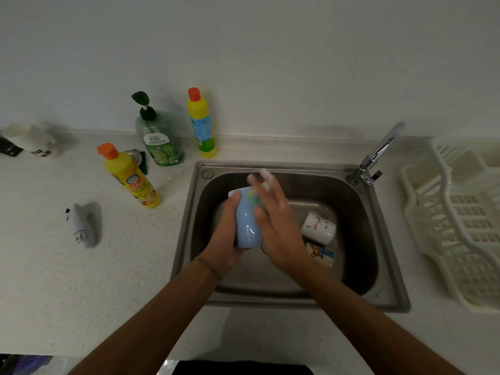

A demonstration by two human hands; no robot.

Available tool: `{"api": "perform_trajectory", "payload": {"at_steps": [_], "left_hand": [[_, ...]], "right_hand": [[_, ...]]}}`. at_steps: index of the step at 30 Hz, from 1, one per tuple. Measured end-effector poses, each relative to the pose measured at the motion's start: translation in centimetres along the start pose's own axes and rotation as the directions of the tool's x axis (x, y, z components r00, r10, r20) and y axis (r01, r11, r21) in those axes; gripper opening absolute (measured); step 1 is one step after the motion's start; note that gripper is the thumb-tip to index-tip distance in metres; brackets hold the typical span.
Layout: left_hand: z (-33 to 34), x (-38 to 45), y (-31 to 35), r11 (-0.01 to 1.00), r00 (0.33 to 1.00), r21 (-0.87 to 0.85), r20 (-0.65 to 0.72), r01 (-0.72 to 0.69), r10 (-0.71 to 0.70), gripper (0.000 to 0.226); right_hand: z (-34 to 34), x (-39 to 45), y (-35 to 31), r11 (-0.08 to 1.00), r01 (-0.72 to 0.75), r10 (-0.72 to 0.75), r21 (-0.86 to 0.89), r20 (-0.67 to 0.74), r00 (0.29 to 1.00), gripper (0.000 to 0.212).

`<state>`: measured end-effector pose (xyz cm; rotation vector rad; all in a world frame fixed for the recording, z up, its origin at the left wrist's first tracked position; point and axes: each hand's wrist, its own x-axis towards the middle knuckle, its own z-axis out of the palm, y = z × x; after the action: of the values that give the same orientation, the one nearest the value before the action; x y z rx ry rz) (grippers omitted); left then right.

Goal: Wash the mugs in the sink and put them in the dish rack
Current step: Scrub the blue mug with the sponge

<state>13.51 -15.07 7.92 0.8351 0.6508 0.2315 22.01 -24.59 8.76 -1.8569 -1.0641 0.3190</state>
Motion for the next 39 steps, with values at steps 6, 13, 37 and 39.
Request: {"api": "perform_trajectory", "payload": {"at_steps": [6,13,37,39], "left_hand": [[0.1,0.5,0.5,0.999,0.999,-0.012,-0.005,-0.041,0.041,0.071],[0.3,0.2,0.1,1.0,1.0,0.016,0.003,0.007,-0.007,0.073],[0.2,0.2,0.1,0.996,0.999,-0.077,0.0,-0.051,0.052,0.064],[0.2,0.0,0.0,0.997,0.999,-0.057,-0.02,-0.047,0.045,0.064]], "right_hand": [[0.9,-1.1,-1.9,0.99,0.115,-0.118,-0.078,-0.034,0.992,0.059],[-0.8,1.1,-0.6,0.975,-0.157,0.17,0.158,-0.073,0.983,0.05],[1.3,-1.9,-1.6,0.972,0.122,-0.128,-0.199,-0.017,0.992,0.055],[1.2,-2.0,-1.4,0.986,0.111,-0.108,-0.127,0.032,0.994,0.055]]}}
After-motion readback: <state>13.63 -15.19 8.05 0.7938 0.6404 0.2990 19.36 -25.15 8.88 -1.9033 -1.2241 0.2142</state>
